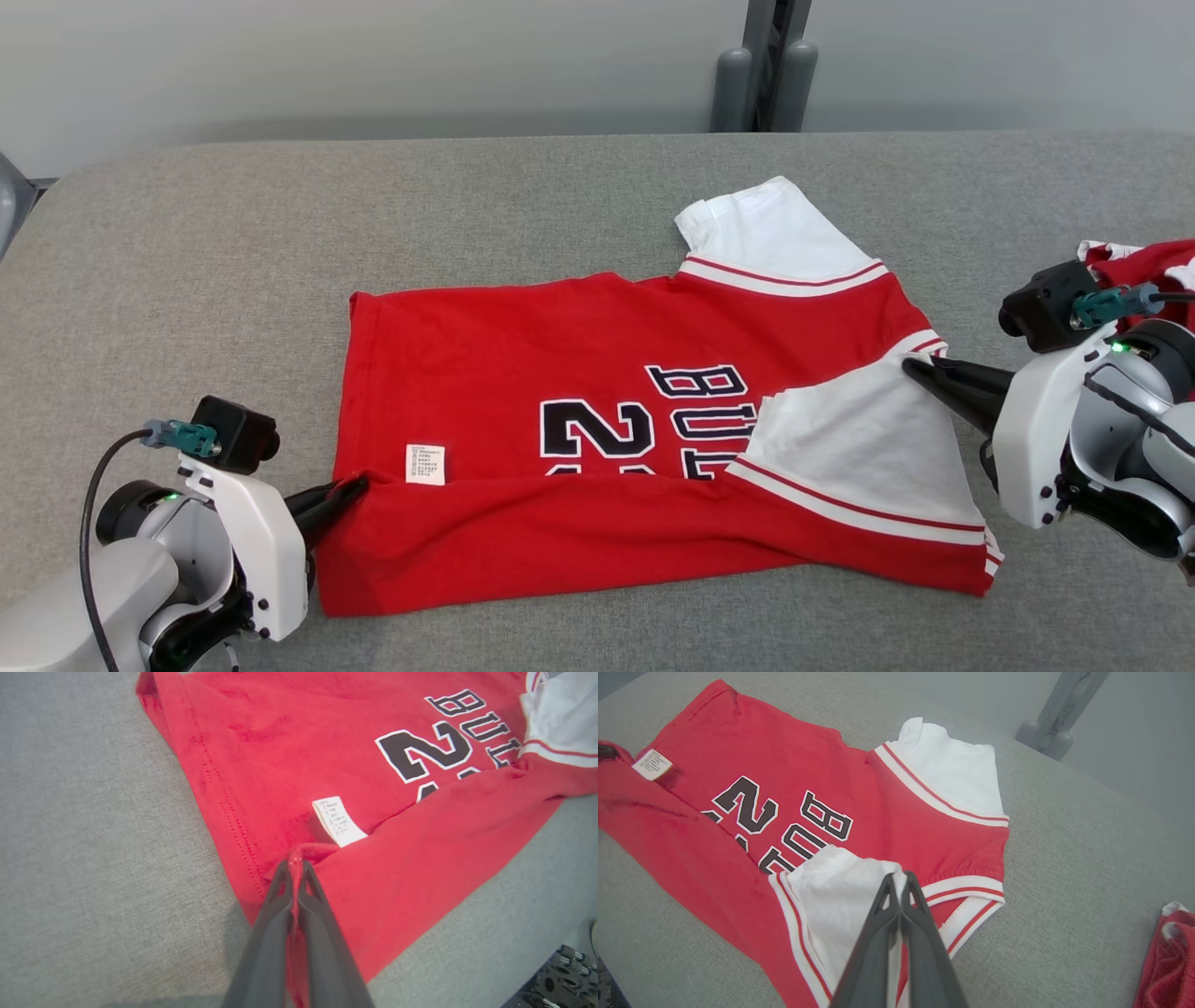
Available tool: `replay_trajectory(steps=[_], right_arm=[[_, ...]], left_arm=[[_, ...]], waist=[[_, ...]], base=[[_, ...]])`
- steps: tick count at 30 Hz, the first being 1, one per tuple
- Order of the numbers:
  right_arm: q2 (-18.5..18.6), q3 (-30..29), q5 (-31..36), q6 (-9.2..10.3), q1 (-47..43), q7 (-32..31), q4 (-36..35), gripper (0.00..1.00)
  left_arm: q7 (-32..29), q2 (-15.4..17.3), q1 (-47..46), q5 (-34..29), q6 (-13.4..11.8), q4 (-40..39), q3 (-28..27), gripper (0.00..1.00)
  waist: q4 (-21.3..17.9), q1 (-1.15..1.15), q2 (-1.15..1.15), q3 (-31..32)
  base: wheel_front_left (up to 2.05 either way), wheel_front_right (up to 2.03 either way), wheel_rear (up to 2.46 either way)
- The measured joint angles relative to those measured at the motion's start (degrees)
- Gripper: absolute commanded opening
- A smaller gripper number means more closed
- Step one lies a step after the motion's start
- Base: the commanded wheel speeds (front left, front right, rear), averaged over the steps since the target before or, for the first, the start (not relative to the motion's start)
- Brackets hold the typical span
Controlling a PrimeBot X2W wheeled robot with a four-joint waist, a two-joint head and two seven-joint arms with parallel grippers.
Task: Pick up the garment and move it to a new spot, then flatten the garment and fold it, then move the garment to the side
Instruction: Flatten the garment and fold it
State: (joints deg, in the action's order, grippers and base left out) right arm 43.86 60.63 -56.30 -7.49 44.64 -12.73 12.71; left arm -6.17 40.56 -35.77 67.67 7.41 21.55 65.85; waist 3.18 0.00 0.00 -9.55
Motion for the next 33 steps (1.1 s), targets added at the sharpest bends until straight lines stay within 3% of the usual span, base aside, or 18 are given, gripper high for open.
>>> replay_trajectory(steps=[19, 25, 26, 27, 29, 30, 31, 33], right_arm=[[-2.2, 2.7, 1.0, -0.01, 3.4, 7.3, 3.9, 0.0], [-2.8, 4.2, -0.1, -0.01, 3.4, 6.0, 6.2, 0.0], [-2.9, 3.9, 0.0, -0.01, 3.4, 6.4, 6.8, 0.37], [-3.0, 3.5, 0.3, -0.01, 3.4, 7.1, 7.2, 1.0], [-3.8, 2.5, 0.2, 0.0, 3.4, 8.2, 8.6, 1.0], [-4.1, 2.2, 0.1, 0.0, 3.3, 8.5, 9.0, 1.0], [-4.5, 1.8, 0.1, -0.01, 3.2, 9.0, 9.5, 1.0], [-5.2, 0.8, 0.3, 0.0, 3.1, 9.8, 10.9, 1.0]], left_arm=[[3.3, -1.6, -2.9, 0.6, 0.0, 3.1, 4.4, 0.0], [4.2, -1.9, -3.6, 1.1, 0.0, 3.9, 5.4, 0.0], [4.3, -2.0, -3.7, 1.1, 0.0, 4.1, 5.5, 0.0], [4.5, -2.0, -3.8, 1.2, 0.0, 4.3, 5.6, 0.01], [4.9, -2.3, -4.1, 1.1, 0.0, 4.9, 5.8, 0.57], [5.4, -2.4, -4.1, 0.9, 0.0, 5.4, 5.9, 0.92], [5.8, -2.4, -4.2, 0.8, 0.0, 6.0, 5.9, 1.0], [7.1, -2.9, -4.3, 1.0, 0.0, 7.4, 6.0, 1.0]], waist=[[0.6, 0.0, 0.0, -1.2], [0.8, 0.0, 0.0, -1.2], [0.8, 0.0, 0.0, -1.1], [0.8, 0.0, 0.0, -1.1], [0.7, 0.0, 0.0, -0.9], [0.7, 0.0, 0.0, -0.8], [0.7, 0.0, 0.0, -0.6], [0.5, 0.0, 0.0, 0.0]], base=[[0.0, 0.0, 0.0], [0.0, 0.0, 0.0], [0.0, 0.0, 0.0], [0.0, 0.0, 0.0], [0.0, 0.0, 0.0], [0.0, 0.0, 0.0], [0.0, 0.0, 0.0], [0.0, 0.0, 0.0]])
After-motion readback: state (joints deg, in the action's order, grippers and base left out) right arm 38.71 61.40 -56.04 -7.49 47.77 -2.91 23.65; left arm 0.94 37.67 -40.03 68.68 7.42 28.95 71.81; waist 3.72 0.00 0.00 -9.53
